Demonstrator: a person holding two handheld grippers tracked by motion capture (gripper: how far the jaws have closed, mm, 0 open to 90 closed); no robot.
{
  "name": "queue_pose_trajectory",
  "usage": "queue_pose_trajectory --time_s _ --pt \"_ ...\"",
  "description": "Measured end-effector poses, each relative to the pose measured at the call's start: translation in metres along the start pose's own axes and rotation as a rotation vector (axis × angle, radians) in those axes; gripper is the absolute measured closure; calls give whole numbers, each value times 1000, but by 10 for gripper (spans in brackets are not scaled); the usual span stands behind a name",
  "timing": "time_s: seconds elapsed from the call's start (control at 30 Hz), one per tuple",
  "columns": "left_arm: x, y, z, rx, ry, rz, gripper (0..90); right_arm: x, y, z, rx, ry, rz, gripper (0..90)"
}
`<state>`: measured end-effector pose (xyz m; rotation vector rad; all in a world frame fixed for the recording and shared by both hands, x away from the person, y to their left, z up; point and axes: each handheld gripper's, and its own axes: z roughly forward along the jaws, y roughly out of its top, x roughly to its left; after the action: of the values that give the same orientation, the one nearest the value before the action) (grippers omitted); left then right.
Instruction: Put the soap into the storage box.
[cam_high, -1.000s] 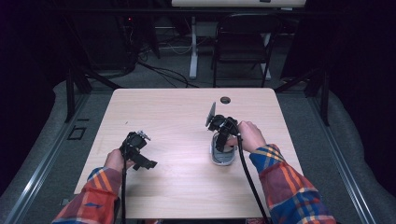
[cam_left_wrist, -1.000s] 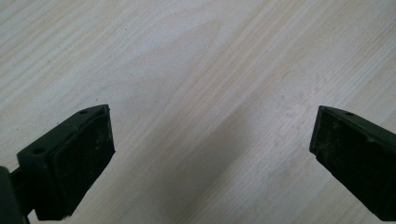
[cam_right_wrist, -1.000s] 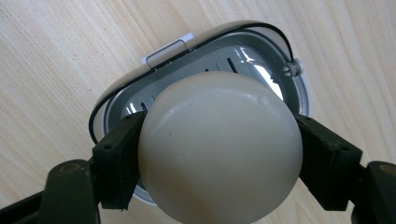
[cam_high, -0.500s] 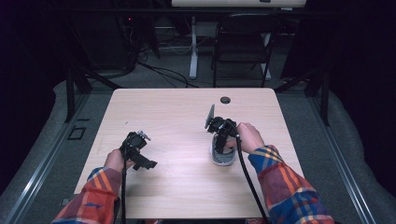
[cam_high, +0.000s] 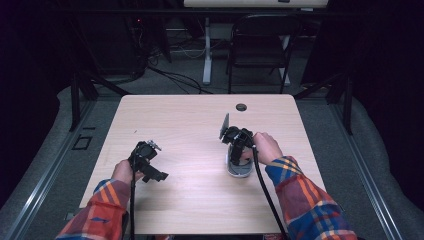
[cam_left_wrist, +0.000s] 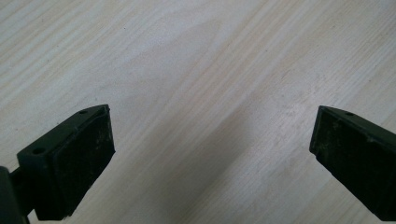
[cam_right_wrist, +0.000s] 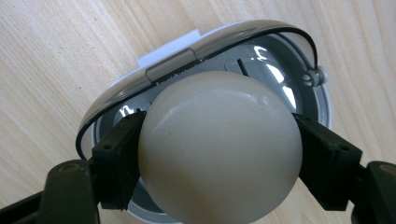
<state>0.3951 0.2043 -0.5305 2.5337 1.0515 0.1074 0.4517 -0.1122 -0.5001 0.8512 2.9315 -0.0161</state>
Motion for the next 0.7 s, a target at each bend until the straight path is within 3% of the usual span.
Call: queue_pose_trajectory --time_s 0.7 --pt "0 0 1 5 -2 0 0 0 0 8 16 1 -12 236"
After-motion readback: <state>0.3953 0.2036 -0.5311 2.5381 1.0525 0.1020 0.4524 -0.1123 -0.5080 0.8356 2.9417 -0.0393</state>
